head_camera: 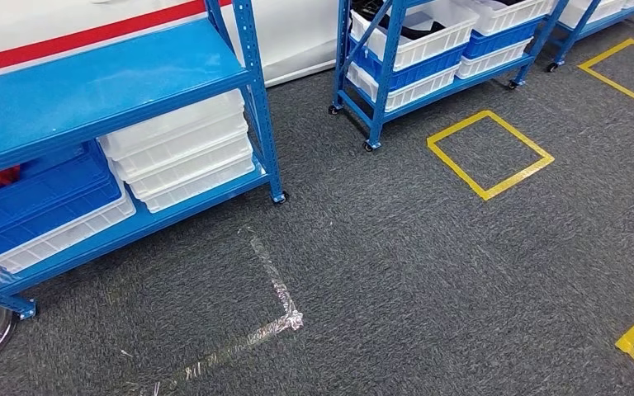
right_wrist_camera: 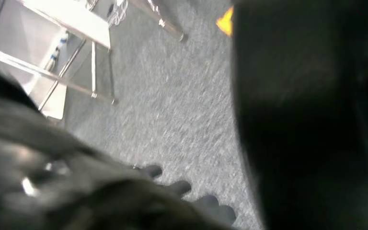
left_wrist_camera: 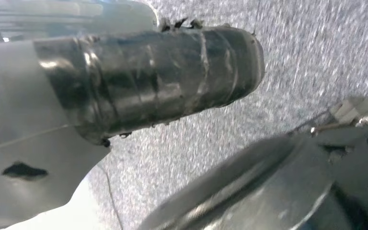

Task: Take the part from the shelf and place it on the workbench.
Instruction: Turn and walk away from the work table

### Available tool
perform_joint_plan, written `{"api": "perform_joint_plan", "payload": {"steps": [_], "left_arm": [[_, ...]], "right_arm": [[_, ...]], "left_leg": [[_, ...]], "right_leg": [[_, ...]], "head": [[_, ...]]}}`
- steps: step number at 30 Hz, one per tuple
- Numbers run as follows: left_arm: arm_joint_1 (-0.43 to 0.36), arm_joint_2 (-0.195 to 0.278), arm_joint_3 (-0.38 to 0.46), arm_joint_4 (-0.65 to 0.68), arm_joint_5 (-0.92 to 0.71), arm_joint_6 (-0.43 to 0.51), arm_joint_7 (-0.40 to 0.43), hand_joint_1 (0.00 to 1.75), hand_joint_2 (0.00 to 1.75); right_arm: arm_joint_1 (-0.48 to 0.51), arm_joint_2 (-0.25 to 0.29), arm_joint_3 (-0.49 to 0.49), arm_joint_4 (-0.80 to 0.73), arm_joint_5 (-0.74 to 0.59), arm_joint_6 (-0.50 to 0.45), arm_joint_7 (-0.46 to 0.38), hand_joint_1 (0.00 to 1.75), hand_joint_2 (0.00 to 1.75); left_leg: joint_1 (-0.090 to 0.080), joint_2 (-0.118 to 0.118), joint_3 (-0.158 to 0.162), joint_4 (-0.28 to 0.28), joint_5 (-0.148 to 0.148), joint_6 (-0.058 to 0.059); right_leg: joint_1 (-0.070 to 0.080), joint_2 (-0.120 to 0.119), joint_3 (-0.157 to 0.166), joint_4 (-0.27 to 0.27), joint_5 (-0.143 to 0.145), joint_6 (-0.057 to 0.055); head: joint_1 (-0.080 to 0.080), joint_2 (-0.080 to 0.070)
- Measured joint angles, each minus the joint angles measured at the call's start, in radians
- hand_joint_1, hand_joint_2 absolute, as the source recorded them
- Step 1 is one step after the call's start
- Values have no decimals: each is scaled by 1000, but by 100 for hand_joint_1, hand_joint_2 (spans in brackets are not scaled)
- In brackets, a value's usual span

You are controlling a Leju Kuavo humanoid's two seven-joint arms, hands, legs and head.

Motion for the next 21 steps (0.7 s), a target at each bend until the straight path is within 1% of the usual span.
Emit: {"api": "perform_joint_plan", "payload": {"steps": [1, 2, 3, 4, 5, 6, 7, 8, 9, 10, 11, 12, 13, 14, 15, 16, 17, 18, 19, 20, 21], "left_arm": [[2, 1, 0, 0, -1, 0, 2, 0, 0], [4, 3, 0, 1, -2, 0, 4, 0, 0], [4, 4, 0, 1, -2, 1, 6, 0, 0], [3, 5, 0, 2, -2, 1, 9, 0, 0], [1, 5, 0, 2, -2, 1, 12, 0, 0], [0, 5, 0, 2, -2, 0, 14, 0, 0], [0, 5, 0, 2, -2, 0, 16, 0, 0], [0, 5, 0, 2, -2, -1, 18, 0, 0], [0, 5, 0, 2, -2, -1, 19, 0, 0], [1, 5, 0, 2, -2, -2, 19, 0, 0], [1, 6, 0, 3, -2, -3, 20, 0, 0], [0, 7, 0, 3, -2, -5, 20, 0, 0], [-1, 7, 0, 3, -3, -7, 20, 0, 0], [-2, 7, 0, 3, -3, -10, 20, 0, 0], [-1, 8, 0, 3, -3, -13, 20, 0, 0], [0, 8, 0, 3, -3, -15, 20, 0, 0], [1, 9, 0, 4, -3, -17, 19, 0, 0], [2, 10, 0, 4, -3, -18, 18, 0, 0], [1, 10, 0, 4, -3, -19, 17, 0, 0], [0, 10, 0, 4, -3, -20, 17, 0, 0], [-1, 10, 0, 4, -3, -21, 16, 0, 0]], "right_arm": [[-2, 1, 4, -1, -2, -1, 1, 0, 0], [-3, 1, 7, -2, -3, -2, 2, 0, 0], [-3, 2, 10, -3, -5, -3, 4, 0, 0], [-1, 2, 12, -3, -7, -5, 4, 0, 0], [1, 1, 13, -3, -7, -7, 5, 0, 0], [2, 1, 14, -3, -7, -8, 5, 0, 0], [3, 0, 15, -3, -4, -11, 5, 0, 0], [3, -1, 18, -3, -2, -13, 5, 0, 0], [3, -1, 20, -3, 1, -14, 6, 0, 0], [3, -2, 21, -3, 3, -16, 6, 0, 0], [3, -2, 23, -3, 4, -18, 6, 0, 0], [3, -2, 24, -3, 4, -21, 6, 0, 0], [3, -3, 27, -3, 4, -25, 6, 0, 0], [3, -4, 29, -3, 4, -30, 6, 0, 0], [2, -5, 32, -3, 4, -34, 5, 0, 0], [0, -6, 35, -4, 3, -38, 4, 0, 0], [-1, -8, 37, -4, 2, -40, 3, 0, 0], [-2, -9, 39, -5, 1, -42, 2, 0, 0], [-1, -10, 40, -6, 0, -43, 0, 0, 0], [1, -11, 40, -6, -1, -46, -3, 0, 0], [2, -12, 41, -6, -1, -47, -6, 0, 0]], "left_leg": [[0, 3, -3, 1, -1, -5], [-1, 25, -11, 14, -9, -9], [-3, 56, -27, 46, -26, -13], [-3, 93, -54, 97, -52, -17], [-2, 120, -88, 163, -79, -21], [1, 131, -122, 224, -100, -25], [3, 136, -146, 264, -105, -28], [5, 140, -150, 268, -92, -30], [6, 145, -134, 233, -62, -31], [7, 157, -101, 170, -23, -30], [3, 180, -66, 103, 4, -28], [-1, 200, -38, 50, 20, -22], [-6, 214, -23, 20, 24, -16], [-11, 218, -19, 12, 18, -10], [-12, 207, -20, 9, 18, -3], [-10, 194, -19, 7, 18, 3], [-8, 183, -17, 3, 18, 9], [-6, 171, -14, -2, 20, 15], [-4, 160, -11, -5, 21, 21], [-5, 149, -11, -6, 21, 24], [-5, 136, -11, -5, 21, 27]], "right_leg": [[-1, -12, 4, -4, 2, -5], [-3, -25, 10, -10, 4, -11], [-5, -40, 16, -16, 6, -17], [-5, -56, 20, -20, 5, -21], [-4, -72, 23, -21, 4, -23], [-3, -88, 24, -21, 1, -24], [-3, -104, 27, -21, -3, -25], [-3, -119, 31, -21, -7, -24], [-3, -132, 37, -21, -11, -22], [-4, -144, 45, -21, -17, -19], [-2, -154, 51, -21, -22, -15], [1, -164, 57, -20, -29, -9], [4, -174, 61, -20, -33, -4], [7, -184, 63, -21, -37, 1], [9, -195, 67, -22, -40, 6], [8, -201, 71, -23, -44, 11], [7, -188, 71, -14, -54, 16], [5, -165, 61, 12, -73, 20], [3, -134, 38, 60, -99, 23], [2, -105, 5, 126, -129, 23], [3, -89, -32, 196, -155, 23]], "head": [[0, 0], [-2, 0], [-6, 0], [-8, 0], [-11, 0], [-11, 0], [-11, 0], [-11, 0], [-11, 0], [-11, 0], [-12, 0], [-12, 0], [-11, 0], [-10, 0], [-9, 0], [-9, 0], [-7, 0], [-4, 0], [-1, 0], [2, 0], [2, 0]]}}
